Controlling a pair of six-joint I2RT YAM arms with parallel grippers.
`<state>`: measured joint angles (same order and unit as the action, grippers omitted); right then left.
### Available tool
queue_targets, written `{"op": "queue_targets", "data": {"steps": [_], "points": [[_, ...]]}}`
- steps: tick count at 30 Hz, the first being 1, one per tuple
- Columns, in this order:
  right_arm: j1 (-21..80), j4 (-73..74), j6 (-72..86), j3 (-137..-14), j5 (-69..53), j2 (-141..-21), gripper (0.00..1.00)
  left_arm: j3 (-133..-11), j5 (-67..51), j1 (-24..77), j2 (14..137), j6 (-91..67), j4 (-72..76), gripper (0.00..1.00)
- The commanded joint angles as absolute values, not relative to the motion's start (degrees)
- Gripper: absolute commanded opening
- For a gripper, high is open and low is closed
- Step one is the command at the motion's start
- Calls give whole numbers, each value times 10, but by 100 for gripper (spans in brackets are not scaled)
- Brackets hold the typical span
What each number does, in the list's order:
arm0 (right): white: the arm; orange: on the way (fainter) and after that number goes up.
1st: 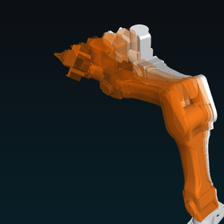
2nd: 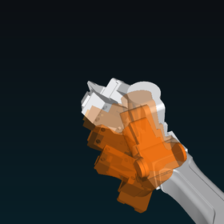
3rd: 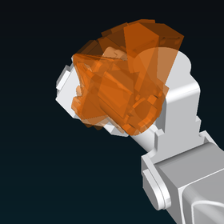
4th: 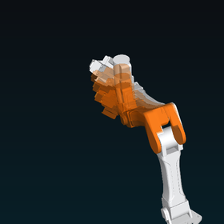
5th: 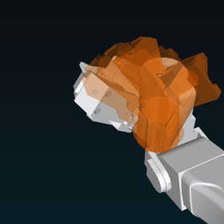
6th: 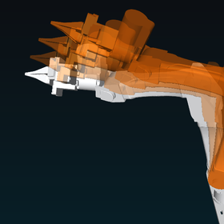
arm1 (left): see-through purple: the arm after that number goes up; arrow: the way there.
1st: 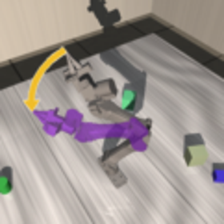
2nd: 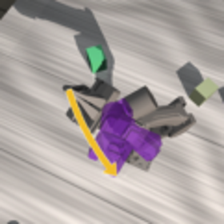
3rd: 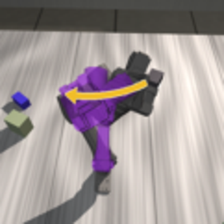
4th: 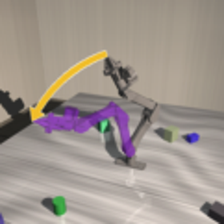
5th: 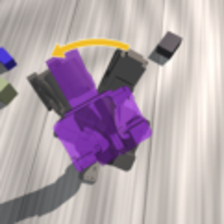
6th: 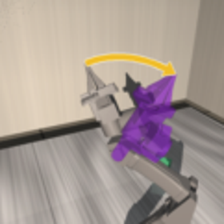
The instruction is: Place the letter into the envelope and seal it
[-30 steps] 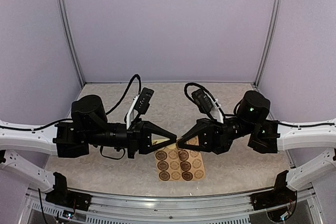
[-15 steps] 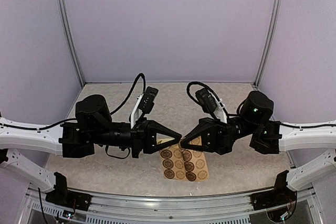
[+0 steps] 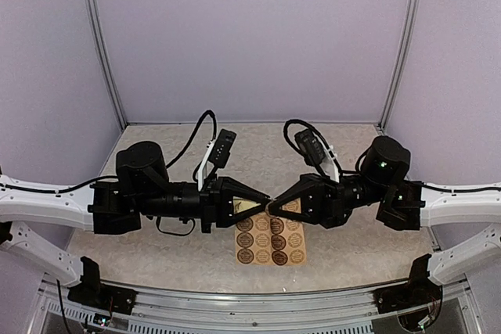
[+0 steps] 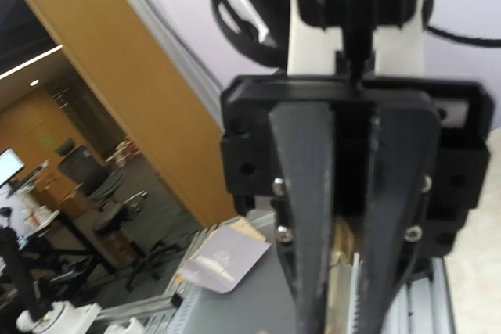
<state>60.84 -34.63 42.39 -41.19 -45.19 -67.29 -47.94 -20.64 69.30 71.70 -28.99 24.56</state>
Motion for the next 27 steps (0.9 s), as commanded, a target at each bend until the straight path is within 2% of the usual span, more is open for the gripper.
{"op": "queue_targets", "data": {"steps": [1, 4, 9, 11, 15, 21, 27], "points": [[606, -320, 401, -406, -398, -635, 0, -478, -163, 691, 674, -277, 183, 24], [602, -293, 394, -407, -378, -626, 0, -468, -127, 688, 633, -274, 153, 47], [598, -280, 394, -405, -362, -627, 0, -460, -62, 686, 573, -272, 113, 63], [597, -280, 395, -404, -358, -630, 0, -459, -44, 686, 554, -275, 105, 62], [595, -279, 398, -405, -349, -635, 0, -467, -50, 691, 545, -286, 102, 52], [593, -269, 399, -408, -334, -637, 0, -495, -90, 717, 595, -312, 119, 36], [593, -272, 401, -409, -340, -643, 0, -524, -118, 733, 652, -332, 133, 34]]}}
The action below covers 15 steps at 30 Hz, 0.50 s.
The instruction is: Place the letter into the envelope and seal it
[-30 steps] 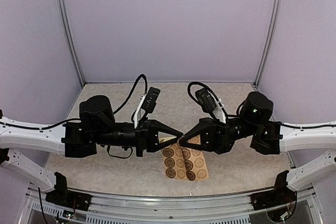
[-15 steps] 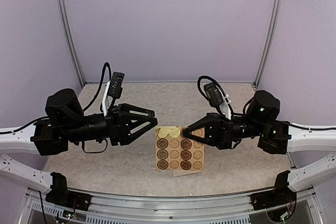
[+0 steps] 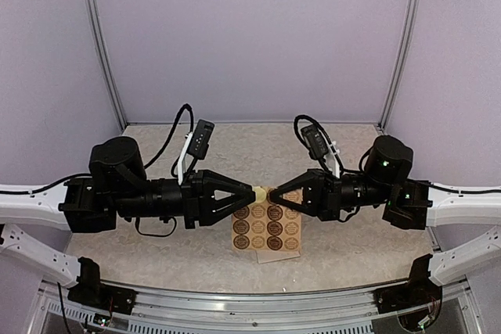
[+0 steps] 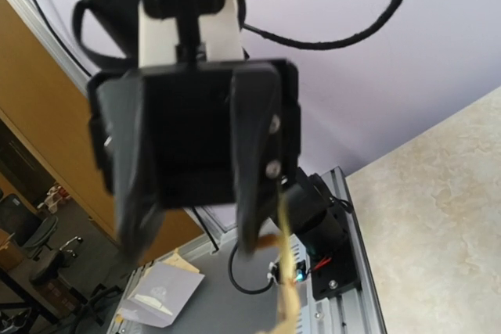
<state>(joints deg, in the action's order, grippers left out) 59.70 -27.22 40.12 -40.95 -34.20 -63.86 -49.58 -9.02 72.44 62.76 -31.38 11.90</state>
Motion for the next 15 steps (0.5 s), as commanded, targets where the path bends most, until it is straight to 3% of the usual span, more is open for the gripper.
{"op": "queue_targets", "data": {"steps": [1, 7, 15], "points": [[593, -274, 402, -409, -342, -644, 0, -526, -124, 733, 663, -335, 136, 34], [593, -286, 404, -406, -361, -645, 0, -541, -116, 733, 696, -338, 126, 38], [592, -336, 418, -387, -410, -626, 0, -541, 29, 729, 635, -311, 45, 67]]}}
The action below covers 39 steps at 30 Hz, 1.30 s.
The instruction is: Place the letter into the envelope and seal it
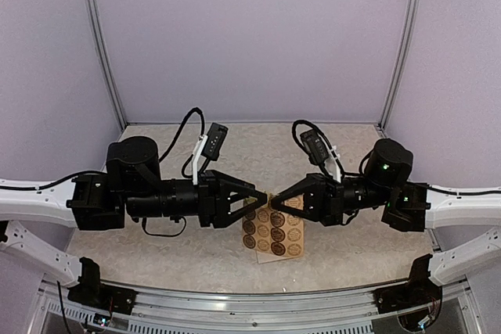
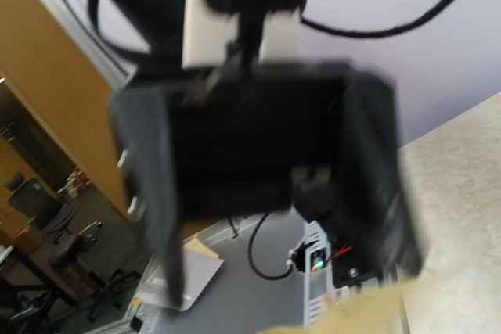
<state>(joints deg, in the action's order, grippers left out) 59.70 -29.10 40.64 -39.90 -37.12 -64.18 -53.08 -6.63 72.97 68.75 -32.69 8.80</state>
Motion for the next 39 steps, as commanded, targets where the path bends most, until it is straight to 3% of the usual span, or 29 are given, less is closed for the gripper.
{"op": "queue_targets", "data": {"steps": [1, 5, 15, 17, 21, 25, 28, 36, 37, 39], "points": [[592, -346, 421, -386, -422, -624, 0, -536, 39, 726, 623, -313, 40, 69], [592, -378, 432, -385, -459, -618, 0, -526, -11, 721, 590, -311, 44, 77], [592, -412, 453, -396, -511, -617, 0, -589, -162, 748, 661, -268, 33, 79], [592, -414, 456, -396, -515, -618, 0, -596, -183, 748, 672, -262, 34, 73], [592, -434, 470, -399, -531, -625, 0, -598, -215, 749, 685, -259, 42, 51], [592, -449, 481, -407, -549, -638, 0, -595, -229, 749, 693, -255, 48, 17], [592, -474, 493, -405, -558, -642, 0, -584, -232, 749, 685, -252, 60, 1], [591, -497, 513, -406, -559, -654, 0, -562, -223, 749, 656, -249, 75, 0], [591, -485, 508, -408, -555, -651, 2, -560, -219, 749, 654, -248, 73, 0], [589, -449, 487, -411, -540, -640, 19, -553, -210, 748, 649, -247, 71, 0]]}}
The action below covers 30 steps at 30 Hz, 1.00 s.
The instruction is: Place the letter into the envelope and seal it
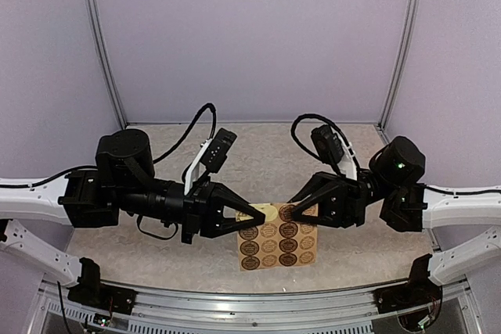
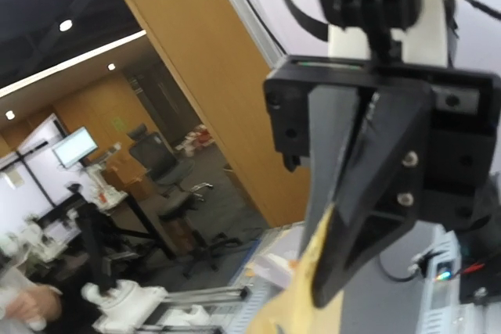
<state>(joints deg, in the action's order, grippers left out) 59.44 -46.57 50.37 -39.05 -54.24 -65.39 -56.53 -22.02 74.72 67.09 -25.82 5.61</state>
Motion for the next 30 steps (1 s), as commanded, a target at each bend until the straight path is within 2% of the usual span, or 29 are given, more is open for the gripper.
{"op": "queue_targets", "data": {"steps": [1, 3, 5, 11, 15, 18, 22, 25, 30], "points": [[587, -431, 478, -411, -530, -632, 27, -550, -207, 748, 645, -248, 72, 0], [580, -398, 462, -409, -512, -613, 40, -544, -204, 748, 639, -251, 76, 0], [573, -369, 452, -406, -498, -595, 46, -542, -204, 748, 635, -253, 78, 0], [569, -259, 410, -422, -462, -581, 46, -543, -207, 748, 636, -258, 83, 0], [569, -247, 403, -434, -466, -592, 41, -545, -207, 748, 643, -259, 83, 0], [570, -253, 402, -435, -475, -600, 33, -547, -204, 748, 646, -259, 81, 0], [570, -255, 398, -436, -480, -603, 18, -549, -201, 748, 649, -258, 79, 0], [570, -258, 395, -434, -477, -599, 2, -549, -200, 746, 651, -258, 76, 0], [570, -258, 387, -428, -464, -587, 0, -543, -191, 737, 650, -258, 72, 0]]}}
